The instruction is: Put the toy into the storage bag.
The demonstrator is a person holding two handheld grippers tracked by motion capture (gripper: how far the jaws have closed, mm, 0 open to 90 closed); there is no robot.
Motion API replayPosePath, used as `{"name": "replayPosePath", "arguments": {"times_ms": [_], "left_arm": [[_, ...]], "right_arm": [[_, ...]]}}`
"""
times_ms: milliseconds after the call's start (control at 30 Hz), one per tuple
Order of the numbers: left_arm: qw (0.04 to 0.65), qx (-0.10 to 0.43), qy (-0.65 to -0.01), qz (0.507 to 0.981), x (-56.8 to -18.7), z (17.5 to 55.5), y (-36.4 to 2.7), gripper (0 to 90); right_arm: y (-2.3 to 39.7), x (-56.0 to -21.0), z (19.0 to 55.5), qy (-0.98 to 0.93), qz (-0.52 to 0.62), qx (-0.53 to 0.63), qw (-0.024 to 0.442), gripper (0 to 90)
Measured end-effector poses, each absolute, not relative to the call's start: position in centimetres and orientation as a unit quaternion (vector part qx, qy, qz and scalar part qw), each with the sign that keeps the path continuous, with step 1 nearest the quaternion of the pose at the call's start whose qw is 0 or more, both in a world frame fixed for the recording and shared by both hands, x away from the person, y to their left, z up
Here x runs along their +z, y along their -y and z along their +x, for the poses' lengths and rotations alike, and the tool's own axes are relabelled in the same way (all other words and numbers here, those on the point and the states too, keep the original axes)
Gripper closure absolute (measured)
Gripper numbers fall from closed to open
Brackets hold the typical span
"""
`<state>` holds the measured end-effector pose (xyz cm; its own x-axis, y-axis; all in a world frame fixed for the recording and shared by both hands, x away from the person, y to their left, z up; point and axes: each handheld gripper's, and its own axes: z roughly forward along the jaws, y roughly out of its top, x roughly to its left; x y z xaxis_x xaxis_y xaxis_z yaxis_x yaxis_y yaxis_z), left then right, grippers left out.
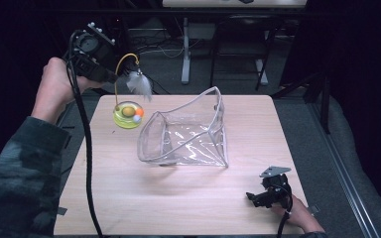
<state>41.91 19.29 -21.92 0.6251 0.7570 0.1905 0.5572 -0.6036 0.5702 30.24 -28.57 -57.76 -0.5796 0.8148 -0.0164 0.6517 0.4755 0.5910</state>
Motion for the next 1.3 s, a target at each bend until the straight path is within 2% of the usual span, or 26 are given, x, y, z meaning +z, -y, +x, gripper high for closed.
{"name": "replayPosePath", "arguments": {"times_ms": [733,1300], "left_arm": [[0.244,0.188,-0.344,0.887,-23.0,42.7,-14.7,87.8],[0.245,0.155,-0.329,0.899,-25.4,43.8,-12.3,87.8]], "right_arm": [[28.5,-57.8,30.2,-0.845,0.434,0.275,0.149,0.0],[28.6,-57.7,30.2,-0.849,0.430,0.269,0.148,0.0]]}}
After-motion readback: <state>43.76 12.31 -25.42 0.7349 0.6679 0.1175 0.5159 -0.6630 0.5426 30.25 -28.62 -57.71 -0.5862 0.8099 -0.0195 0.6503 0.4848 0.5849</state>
